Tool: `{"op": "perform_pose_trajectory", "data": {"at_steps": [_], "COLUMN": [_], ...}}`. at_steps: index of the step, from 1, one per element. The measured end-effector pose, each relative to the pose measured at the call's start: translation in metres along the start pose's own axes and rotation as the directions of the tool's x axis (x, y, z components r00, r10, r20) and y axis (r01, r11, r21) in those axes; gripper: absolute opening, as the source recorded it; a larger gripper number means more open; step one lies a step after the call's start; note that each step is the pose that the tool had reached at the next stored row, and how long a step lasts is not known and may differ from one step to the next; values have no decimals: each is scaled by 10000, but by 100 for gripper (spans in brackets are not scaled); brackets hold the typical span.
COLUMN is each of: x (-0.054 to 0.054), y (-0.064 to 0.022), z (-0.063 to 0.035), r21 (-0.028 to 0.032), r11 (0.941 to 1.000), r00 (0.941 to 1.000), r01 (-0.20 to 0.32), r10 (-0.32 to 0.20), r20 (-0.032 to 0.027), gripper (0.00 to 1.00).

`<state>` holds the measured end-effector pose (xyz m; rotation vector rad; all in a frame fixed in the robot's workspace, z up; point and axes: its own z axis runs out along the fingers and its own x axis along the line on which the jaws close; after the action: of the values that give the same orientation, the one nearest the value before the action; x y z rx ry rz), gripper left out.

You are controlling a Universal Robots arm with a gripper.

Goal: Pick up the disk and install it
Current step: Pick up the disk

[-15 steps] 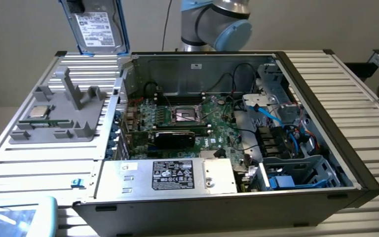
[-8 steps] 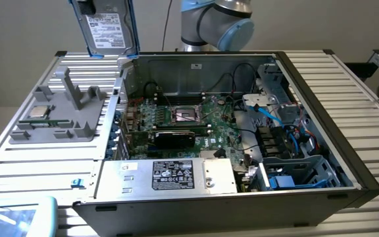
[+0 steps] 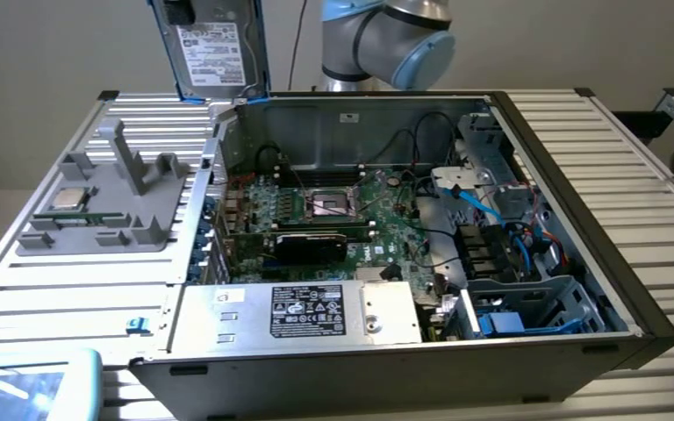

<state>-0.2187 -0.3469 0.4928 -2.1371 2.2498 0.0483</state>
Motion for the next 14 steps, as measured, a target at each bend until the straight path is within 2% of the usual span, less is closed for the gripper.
{"op": "perform_pose_trajectory", "data": {"at_steps": [10,12,14], "x": [93,113,118], "y": [-247,-286,-300], "z": [-54,-62,-62], "r21": [5,6,12], "r11": [10000,10000,10000], "r00": [10000,10000,10000], "r01": [1,2,1], "r10": [-1,-2,-1], "r20": [-7,-20,-65], "gripper": [37,37,37]}}
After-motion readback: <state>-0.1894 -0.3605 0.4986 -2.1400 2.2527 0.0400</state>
